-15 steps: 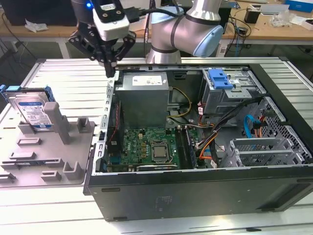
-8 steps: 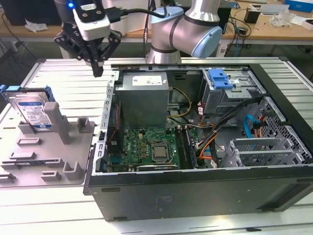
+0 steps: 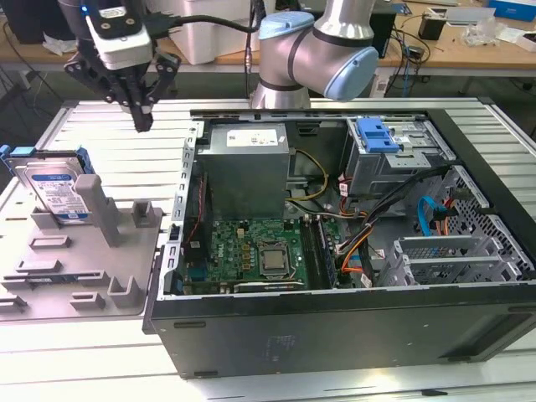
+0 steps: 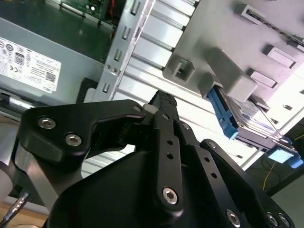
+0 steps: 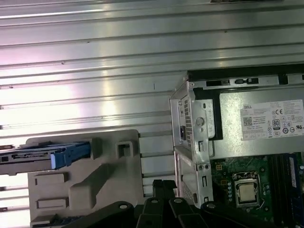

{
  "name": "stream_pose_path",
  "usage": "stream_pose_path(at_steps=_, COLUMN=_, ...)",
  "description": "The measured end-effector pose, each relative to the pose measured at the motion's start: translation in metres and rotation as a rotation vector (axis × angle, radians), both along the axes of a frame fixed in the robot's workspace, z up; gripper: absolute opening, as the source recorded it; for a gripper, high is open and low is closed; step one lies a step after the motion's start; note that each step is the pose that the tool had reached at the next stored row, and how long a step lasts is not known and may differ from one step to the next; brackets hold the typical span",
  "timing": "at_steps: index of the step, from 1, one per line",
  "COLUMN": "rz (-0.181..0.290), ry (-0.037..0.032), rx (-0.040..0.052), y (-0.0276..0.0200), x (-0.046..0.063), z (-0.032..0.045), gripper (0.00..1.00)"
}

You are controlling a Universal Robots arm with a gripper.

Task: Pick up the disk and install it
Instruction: 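Reach for the disk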

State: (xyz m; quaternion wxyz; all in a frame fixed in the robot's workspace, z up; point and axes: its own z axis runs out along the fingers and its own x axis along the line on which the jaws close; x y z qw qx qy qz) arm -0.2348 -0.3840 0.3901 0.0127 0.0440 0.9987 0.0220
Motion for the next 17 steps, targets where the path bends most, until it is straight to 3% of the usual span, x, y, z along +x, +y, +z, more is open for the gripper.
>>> stream_pose_path(at_steps=6, rz=-0.006, ry=0.0001, rx=-0.0001, y=0.0043, x=-0.028, z=-0.0016, gripper=0.11)
stream_pose_path(at_steps=17, rz=-0.016, ry=0.0, rx=0.0, y=0.0115, x=-0.065, z=-0.0041, gripper=0.11)
